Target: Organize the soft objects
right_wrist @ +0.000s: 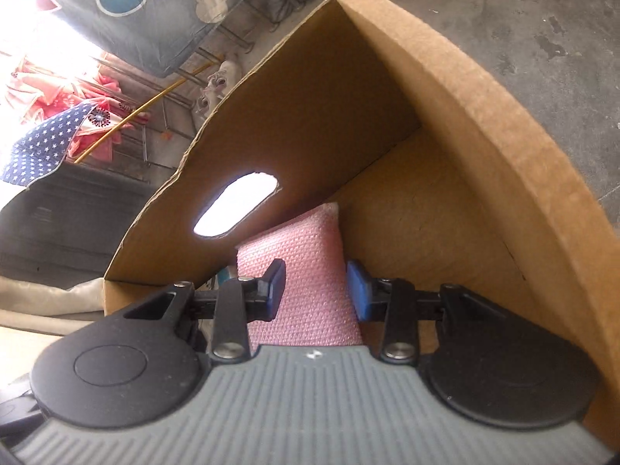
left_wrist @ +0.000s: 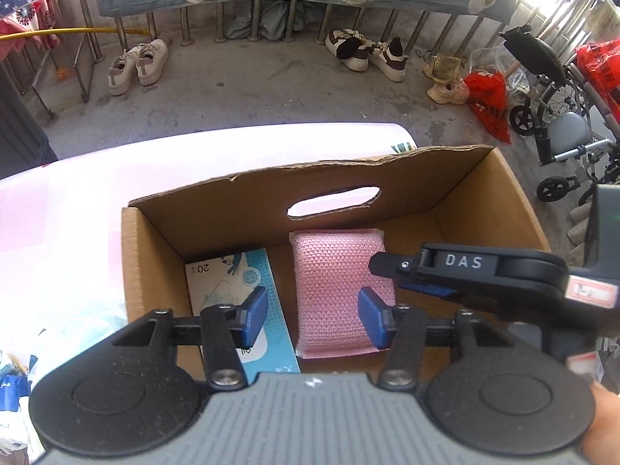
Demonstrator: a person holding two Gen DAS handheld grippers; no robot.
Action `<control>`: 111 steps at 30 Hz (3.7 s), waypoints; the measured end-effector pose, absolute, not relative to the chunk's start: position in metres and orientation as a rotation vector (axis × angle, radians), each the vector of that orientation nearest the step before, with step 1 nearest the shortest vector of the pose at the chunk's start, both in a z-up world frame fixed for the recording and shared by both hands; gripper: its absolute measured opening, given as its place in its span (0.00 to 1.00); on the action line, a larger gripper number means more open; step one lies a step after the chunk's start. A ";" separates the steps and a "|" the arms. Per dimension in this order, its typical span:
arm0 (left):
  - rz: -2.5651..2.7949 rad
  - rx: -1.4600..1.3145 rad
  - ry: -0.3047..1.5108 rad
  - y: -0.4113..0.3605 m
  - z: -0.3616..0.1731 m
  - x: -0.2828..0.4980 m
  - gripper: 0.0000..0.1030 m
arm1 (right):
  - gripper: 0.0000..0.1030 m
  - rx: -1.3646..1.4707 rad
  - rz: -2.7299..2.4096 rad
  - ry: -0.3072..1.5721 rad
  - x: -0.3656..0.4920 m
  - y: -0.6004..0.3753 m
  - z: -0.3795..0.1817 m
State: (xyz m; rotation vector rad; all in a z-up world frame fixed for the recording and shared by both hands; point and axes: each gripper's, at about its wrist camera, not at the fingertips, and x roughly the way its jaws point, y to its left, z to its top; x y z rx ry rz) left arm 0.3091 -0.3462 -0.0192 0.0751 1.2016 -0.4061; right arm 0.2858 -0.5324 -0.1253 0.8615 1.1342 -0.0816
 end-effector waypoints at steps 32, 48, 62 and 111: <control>-0.433 0.052 0.880 -0.232 0.106 0.177 0.72 | 0.41 0.794 0.183 0.880 0.187 -0.487 0.055; -0.056 0.013 0.708 -0.028 0.109 0.097 0.76 | 0.50 0.697 0.494 0.954 0.205 -0.297 0.098; 0.379 0.053 0.646 0.107 0.042 0.114 0.76 | 0.69 0.483 0.720 1.083 0.345 -0.082 0.042; 0.175 -0.057 0.700 0.138 0.021 0.079 0.52 | 0.14 0.558 0.734 1.110 0.317 -0.094 0.007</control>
